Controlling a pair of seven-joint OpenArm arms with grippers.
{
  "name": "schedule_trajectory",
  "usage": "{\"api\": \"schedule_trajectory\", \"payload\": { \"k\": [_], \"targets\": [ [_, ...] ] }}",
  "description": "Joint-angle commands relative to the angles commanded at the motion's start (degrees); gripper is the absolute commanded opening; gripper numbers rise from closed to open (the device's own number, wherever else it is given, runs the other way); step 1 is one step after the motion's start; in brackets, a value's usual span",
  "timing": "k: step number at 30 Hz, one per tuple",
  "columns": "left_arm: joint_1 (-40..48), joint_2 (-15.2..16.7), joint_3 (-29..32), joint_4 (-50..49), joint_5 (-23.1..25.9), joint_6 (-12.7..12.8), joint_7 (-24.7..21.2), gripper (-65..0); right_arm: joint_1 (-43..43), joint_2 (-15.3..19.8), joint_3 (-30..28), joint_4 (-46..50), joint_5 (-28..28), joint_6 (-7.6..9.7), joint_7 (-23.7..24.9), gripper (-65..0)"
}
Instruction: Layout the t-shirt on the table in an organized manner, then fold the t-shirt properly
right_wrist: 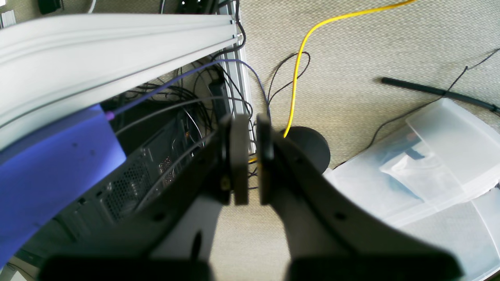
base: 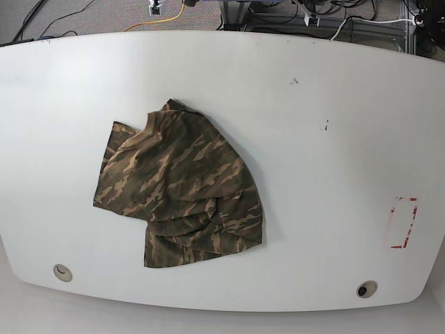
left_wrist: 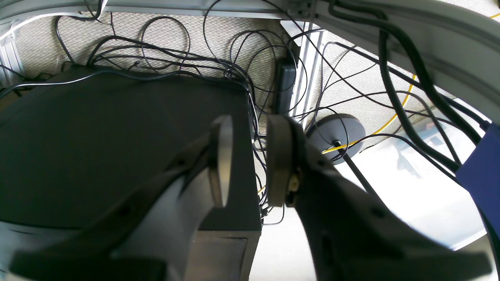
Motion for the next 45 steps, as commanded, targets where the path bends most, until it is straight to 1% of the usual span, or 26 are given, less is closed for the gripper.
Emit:
{"api": "schedule_trajectory", "payload": {
  "k": [14,16,28,30,31,32,45],
  "targets": [
    [0.01,-0.01,0.07,0.43,-0.07,0.07,0.01,-51.3,0.16,0.02,0.04,-0.06,0.38,-0.02,0.01,-62.1],
    [-0.09,-0.16,0.12,0.44,-0.09,0.19,-0.05,-51.1,0.19,0.22,0.02,-0.10,0.70,0.49,-0.53,-62.1],
    [0.09,-0.19,0.16,0.38,-0.12,0.19,-0.16,-51.2,0.26,0.22,0.10,-0.29,-0.06,-0.11,-0.47,-62.0],
    [-0.20,-0.30,0.25,0.20,0.39,0.46,0.12,-51.0,0.44,0.14,0.03,-0.54,-0.46,-1.06,-0.61,-61.9],
    [-0.20,-0.32,0.22,0.24,0.44,0.47,0.09,-50.9,0.45,0.14,0.04,-0.57,-0.59,-1.14,-0.63,-61.9],
    [-0.13,-0.17,-0.18,0.69,-0.30,-0.06,-0.13,-51.4,2.22,-1.23,0.22,-1.28,-0.26,-0.70,-0.68,-62.0],
    [-0.13,-0.25,-0.18,0.87,-0.30,-0.06,-0.13,-51.5,2.49,-1.23,0.22,-1.11,-0.26,-0.70,-0.60,-62.1]
  ]
}}
